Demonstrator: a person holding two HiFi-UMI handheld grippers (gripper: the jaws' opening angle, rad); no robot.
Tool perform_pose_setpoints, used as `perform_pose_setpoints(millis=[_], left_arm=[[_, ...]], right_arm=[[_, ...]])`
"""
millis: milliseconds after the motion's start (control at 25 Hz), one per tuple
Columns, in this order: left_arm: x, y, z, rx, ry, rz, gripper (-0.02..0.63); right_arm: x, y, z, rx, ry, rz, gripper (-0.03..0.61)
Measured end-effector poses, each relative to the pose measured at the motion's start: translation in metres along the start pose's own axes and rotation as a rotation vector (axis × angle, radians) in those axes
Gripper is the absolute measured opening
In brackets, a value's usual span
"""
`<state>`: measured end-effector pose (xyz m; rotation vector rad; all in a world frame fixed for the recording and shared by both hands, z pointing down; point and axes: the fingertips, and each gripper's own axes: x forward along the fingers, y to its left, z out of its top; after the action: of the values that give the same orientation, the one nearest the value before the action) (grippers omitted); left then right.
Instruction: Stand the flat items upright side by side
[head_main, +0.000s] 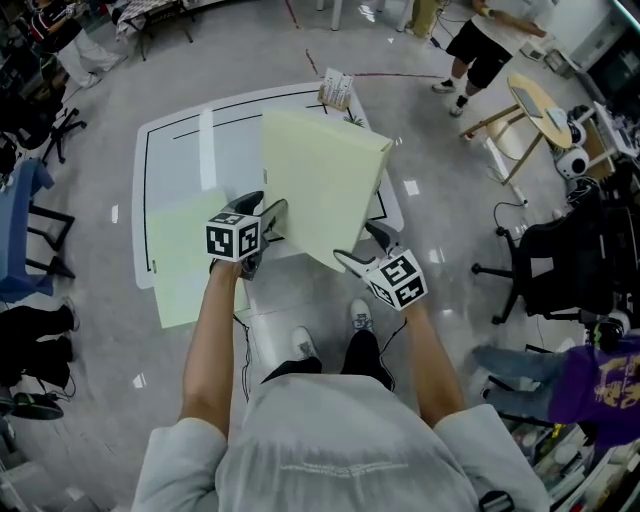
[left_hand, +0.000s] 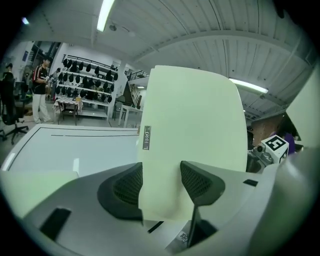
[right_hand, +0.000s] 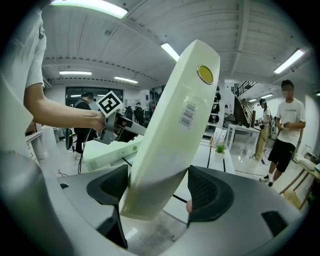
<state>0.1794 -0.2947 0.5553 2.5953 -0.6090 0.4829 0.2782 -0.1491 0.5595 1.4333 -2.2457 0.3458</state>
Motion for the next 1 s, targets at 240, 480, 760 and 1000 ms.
perform_pose_setpoints(millis=[240, 480, 760, 1000], left_arm=[[-0.008, 0.014, -0.002, -0.039, -0.012, -0.007, 0.249], [-0.019, 0.024, -0.009, 0.001, 0.034, -0.031, 0.282], [-0.018, 0.027, -0.024, 0.05, 0.109, -0.038, 0.298], [-0.007, 0.038, -0.016, 0.004, 0.084, -0.027, 0.287]], right_arm=[[0.005, 0.011, 0.01, -0.062, -0.014, 0.019, 0.385], [0.01, 0.026, 0.009, -0.156, 0.013, 0.012, 0.382], [0.023, 0.047, 0.01, -0.191, 0.011, 0.032, 0.348], [0.035, 0.048, 0.015, -0.16, 0.001, 0.028, 0.346]])
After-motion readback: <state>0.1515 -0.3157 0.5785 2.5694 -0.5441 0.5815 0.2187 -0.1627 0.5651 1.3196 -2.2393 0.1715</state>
